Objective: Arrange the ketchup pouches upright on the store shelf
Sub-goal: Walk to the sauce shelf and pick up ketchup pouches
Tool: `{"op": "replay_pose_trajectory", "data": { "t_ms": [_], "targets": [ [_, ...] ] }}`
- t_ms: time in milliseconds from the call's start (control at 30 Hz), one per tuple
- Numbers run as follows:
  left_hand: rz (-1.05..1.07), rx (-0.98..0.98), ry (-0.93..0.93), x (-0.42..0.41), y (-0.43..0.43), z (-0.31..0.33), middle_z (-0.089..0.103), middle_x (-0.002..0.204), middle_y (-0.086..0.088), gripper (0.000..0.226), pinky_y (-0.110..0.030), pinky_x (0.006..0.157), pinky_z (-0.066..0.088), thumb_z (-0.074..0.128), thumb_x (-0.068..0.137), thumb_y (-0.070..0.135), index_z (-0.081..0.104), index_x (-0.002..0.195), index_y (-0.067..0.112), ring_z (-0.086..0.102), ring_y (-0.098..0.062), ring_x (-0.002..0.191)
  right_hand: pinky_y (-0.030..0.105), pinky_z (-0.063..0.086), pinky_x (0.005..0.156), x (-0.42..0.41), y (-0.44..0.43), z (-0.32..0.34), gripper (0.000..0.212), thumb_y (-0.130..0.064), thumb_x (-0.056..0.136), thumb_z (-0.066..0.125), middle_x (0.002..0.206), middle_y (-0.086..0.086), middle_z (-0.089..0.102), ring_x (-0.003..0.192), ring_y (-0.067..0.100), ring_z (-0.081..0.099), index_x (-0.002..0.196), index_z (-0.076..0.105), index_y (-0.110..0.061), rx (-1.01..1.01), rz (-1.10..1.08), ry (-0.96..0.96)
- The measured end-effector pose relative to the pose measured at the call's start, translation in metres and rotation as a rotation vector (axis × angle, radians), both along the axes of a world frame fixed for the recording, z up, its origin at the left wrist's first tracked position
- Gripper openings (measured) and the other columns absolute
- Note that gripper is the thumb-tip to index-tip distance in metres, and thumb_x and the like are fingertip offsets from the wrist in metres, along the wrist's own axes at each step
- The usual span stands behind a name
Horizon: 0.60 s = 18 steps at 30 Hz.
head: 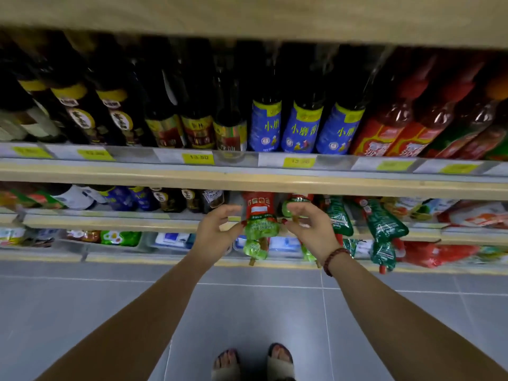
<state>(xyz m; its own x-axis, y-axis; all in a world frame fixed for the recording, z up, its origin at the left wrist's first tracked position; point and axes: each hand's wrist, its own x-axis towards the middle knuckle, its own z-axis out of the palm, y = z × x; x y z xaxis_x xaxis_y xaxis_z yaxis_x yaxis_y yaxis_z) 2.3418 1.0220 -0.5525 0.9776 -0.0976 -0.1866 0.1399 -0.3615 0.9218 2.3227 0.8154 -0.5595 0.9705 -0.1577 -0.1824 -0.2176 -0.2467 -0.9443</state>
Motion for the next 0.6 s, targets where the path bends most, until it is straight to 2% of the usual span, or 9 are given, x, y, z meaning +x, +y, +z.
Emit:
{"op": "replay_pose_trajectory", "data": {
  "t_ms": [67, 133, 200, 267, 300, 400, 467, 600],
  "targets": [
    [-0.006, -0.030, -0.046, 0.009, 0.000, -0.031, 0.063, 0.117, -0.002, 0.029, -0.029, 0.098, 0.043, 0.066, 0.082, 0.008, 0.063, 0.109, 0.016, 0.056, -0.018, 0.111, 0.006, 0.046, 0.073, 0.008, -0.003, -0.022, 0.031, 0.004, 0.078, 0.066, 0.111, 0.012, 0.061, 0.103, 0.021, 0.056, 0.106, 0.062, -0.009, 0.019, -0.003, -0.046],
    [-0.022, -0.053, -0.130, 0.021, 0.001, -0.060, 0.064, 0.111, 0.007, 0.029, -0.017, 0.090, 0.043, 0.066, 0.082, 0.007, 0.063, 0.105, 0.025, 0.057, -0.011, 0.106, 0.006, 0.045, 0.076, 0.017, -0.009, -0.044, 0.032, 0.004, 0.079, 0.065, 0.112, 0.010, 0.061, 0.105, 0.020, 0.056, 0.109, 0.062, -0.008, -0.020, 0.030, -0.110],
    [-0.042, -0.051, -0.222, 0.031, 0.001, -0.086, 0.062, 0.106, 0.018, 0.034, -0.007, 0.082, 0.041, 0.065, 0.083, 0.007, 0.060, 0.099, 0.036, 0.057, 0.001, 0.101, 0.012, 0.046, 0.084, 0.025, -0.015, -0.064, 0.034, 0.007, 0.079, 0.062, 0.112, 0.005, 0.061, 0.105, 0.016, 0.055, 0.110, 0.062, -0.008, -0.097, 0.080, -0.184],
    [-0.059, -0.016, -0.337, 0.040, 0.001, -0.109, 0.059, 0.106, 0.025, 0.038, -0.006, 0.082, 0.040, 0.064, 0.083, 0.010, 0.058, 0.097, 0.045, 0.056, 0.006, 0.101, 0.018, 0.044, 0.091, 0.030, -0.019, -0.081, 0.041, 0.012, 0.076, 0.058, 0.109, -0.004, 0.060, 0.104, 0.010, 0.055, 0.108, 0.061, -0.015, -0.170, 0.155, -0.287],
    [-0.065, 0.009, -0.391, 0.044, 0.000, -0.121, 0.059, 0.105, 0.026, 0.038, -0.007, 0.083, 0.040, 0.064, 0.084, 0.011, 0.057, 0.097, 0.046, 0.055, 0.007, 0.102, 0.016, 0.043, 0.092, 0.032, -0.020, -0.088, 0.046, 0.013, 0.074, 0.056, 0.108, -0.010, 0.059, 0.105, 0.006, 0.054, 0.107, 0.060, -0.019, -0.201, 0.200, -0.341],
    [-0.063, 0.094, -0.529, 0.052, 0.001, -0.153, 0.056, 0.104, 0.027, 0.032, -0.007, 0.085, 0.038, 0.064, 0.083, 0.013, 0.060, 0.100, 0.039, 0.053, 0.008, 0.099, 0.011, 0.038, 0.096, 0.034, -0.019, -0.107, 0.053, 0.003, 0.067, 0.052, 0.114, -0.017, 0.055, 0.110, -0.004, 0.049, 0.110, 0.056, -0.029, -0.298, 0.317, -0.453],
    [-0.059, 0.176, -0.623, 0.056, 0.003, -0.170, 0.055, 0.101, 0.025, 0.028, -0.004, 0.083, 0.035, 0.063, 0.082, 0.013, 0.063, 0.104, 0.030, 0.051, 0.005, 0.097, 0.019, 0.035, 0.102, 0.037, -0.019, -0.119, 0.057, 0.001, 0.066, 0.054, 0.123, -0.007, 0.055, 0.119, 0.004, 0.046, 0.116, 0.056, -0.026, -0.385, 0.397, -0.493],
    [-0.058, 0.371, -0.841, 0.060, 0.011, -0.191, 0.066, 0.095, 0.003, 0.023, -0.024, 0.083, 0.042, 0.062, 0.079, 0.021, 0.069, 0.100, 0.015, 0.058, -0.014, 0.093, 0.027, 0.031, 0.107, 0.042, -0.017, -0.140, 0.060, 0.000, 0.068, 0.067, 0.134, 0.001, 0.051, 0.127, 0.012, 0.041, 0.125, 0.055, -0.018, -0.670, 0.563, -0.605]
  ]
}}
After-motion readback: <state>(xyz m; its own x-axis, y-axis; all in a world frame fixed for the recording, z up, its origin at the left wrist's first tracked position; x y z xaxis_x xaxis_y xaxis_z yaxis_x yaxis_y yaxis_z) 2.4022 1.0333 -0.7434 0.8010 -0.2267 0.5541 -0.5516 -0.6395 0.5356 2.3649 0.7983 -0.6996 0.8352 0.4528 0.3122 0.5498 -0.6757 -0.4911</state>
